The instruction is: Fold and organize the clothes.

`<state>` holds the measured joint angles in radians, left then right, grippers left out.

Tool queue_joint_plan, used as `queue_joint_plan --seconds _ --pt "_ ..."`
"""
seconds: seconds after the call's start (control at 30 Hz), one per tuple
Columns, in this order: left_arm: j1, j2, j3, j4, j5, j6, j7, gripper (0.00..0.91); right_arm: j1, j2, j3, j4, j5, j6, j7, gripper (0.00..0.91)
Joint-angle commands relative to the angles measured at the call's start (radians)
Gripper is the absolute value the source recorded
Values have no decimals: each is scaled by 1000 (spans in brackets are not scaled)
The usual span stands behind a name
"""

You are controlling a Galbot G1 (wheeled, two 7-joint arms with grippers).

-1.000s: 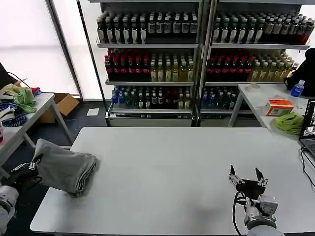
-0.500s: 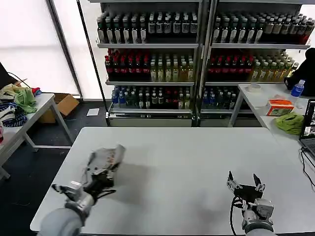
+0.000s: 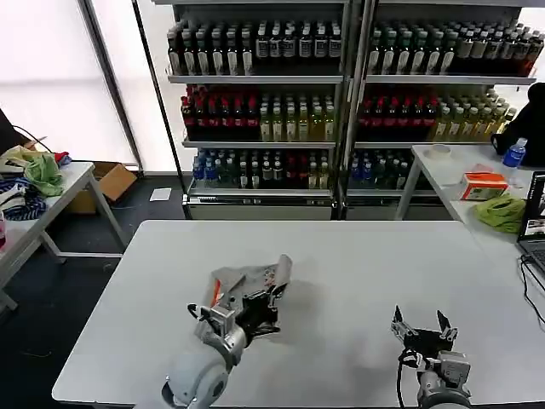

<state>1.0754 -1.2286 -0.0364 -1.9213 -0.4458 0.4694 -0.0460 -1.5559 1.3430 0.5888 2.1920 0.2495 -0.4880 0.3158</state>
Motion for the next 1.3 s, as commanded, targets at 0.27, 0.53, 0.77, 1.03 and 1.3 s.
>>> queue_joint_plan --seconds 0.27,0.53,0.77,1.03,1.3 --pt "-77 -64 65 0 -281 -191 43 907 47 6 -39 -36 10 -26 2 907" --pt "-18 -16 -101 -36 -215 -160 -53 907 152 7 -131 -63 261 -39 58 907" --pt "98 80 -341 -94 -39 -59 -128 907 312 7 -263 -125 469 -89 123 907" --pt "223 119 -497 -167 -54 -34 -144 907 438 -3 -366 -254 588 -92 152 907" --pt "250 115 -506 -159 -50 -28 -149 907 514 8 -381 -338 693 -92 175 907"
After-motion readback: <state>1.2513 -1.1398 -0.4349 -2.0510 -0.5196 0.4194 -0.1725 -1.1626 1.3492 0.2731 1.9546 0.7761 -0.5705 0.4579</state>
